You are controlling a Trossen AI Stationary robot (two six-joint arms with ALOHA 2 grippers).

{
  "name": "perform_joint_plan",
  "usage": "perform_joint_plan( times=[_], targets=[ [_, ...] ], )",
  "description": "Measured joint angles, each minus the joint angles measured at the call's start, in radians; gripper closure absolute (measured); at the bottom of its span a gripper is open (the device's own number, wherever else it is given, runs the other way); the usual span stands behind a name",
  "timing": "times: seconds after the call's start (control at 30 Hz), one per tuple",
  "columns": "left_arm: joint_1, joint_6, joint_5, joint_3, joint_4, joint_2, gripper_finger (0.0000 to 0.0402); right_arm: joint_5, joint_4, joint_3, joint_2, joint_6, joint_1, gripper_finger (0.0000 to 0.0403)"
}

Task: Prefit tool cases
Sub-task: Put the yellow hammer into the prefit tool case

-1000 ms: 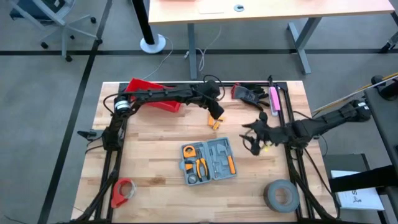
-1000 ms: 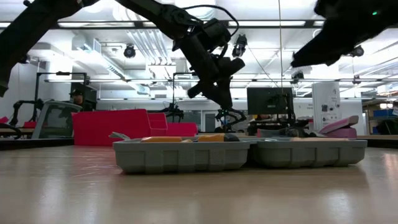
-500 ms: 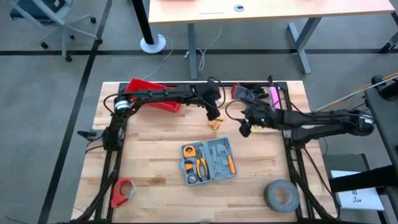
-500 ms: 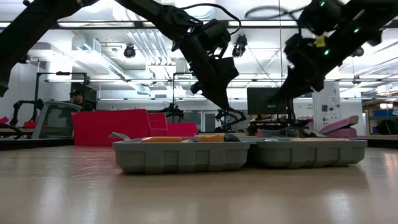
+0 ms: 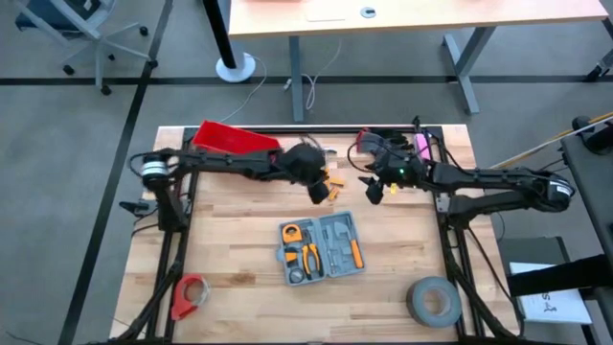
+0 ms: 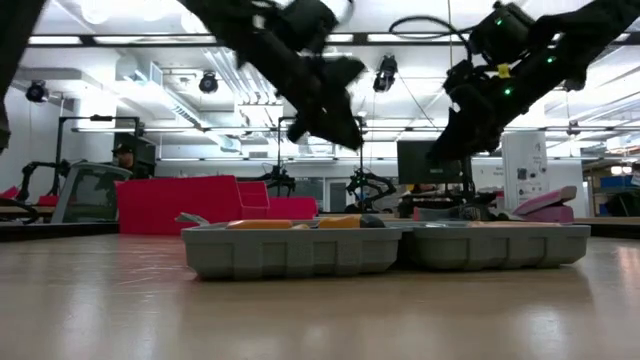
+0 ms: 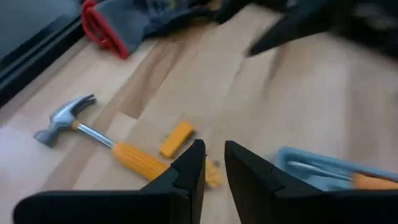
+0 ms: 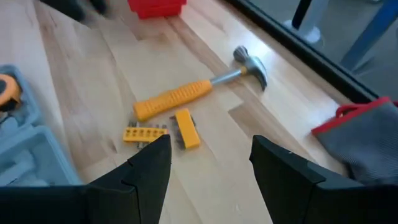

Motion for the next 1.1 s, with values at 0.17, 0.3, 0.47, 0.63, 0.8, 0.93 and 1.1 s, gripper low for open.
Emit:
perform_joint_plan(
  times=[0.17, 0.3, 0.47, 0.63, 0.8, 0.93, 1.1],
  targets=[
    [-0.044, -0.071, -0.003, -0.224, 0.240, -0.155, 0.0336, -0.098, -0.003, 0.071, 0.096, 0.000, -0.052, 0.0204],
    [-0.064, -0.140, -0.011, -0.361, 0.401, -0.255, 0.0336, -0.124, -0.039, 0.170, 0.206, -0.064, -0.064, 0.0204],
    [-0.085, -0.211, -0.079, -0.479, 0.449, -0.329, 0.0336, -0.137, -0.165, 0.342, 0.356, -0.177, -0.067, 0.0204],
    [-0.104, -0.254, -0.101, -0.550, 0.483, -0.354, 0.0336, -0.205, -0.201, 0.470, 0.473, -0.247, -0.091, 0.0204],
    [-0.117, -0.266, -0.107, -0.576, 0.488, -0.355, 0.0336, -0.228, -0.289, 0.595, 0.568, -0.301, -0.130, 0.0204],
    [-0.119, -0.274, -0.107, -0.583, 0.493, -0.355, 0.0336, -0.227, -0.421, 0.705, 0.655, -0.338, -0.167, 0.0204],
    [-0.125, -0.274, -0.107, -0.577, 0.493, -0.355, 0.0336, -0.228, -0.442, 0.770, 0.722, -0.367, -0.195, 0.0204]
  ],
)
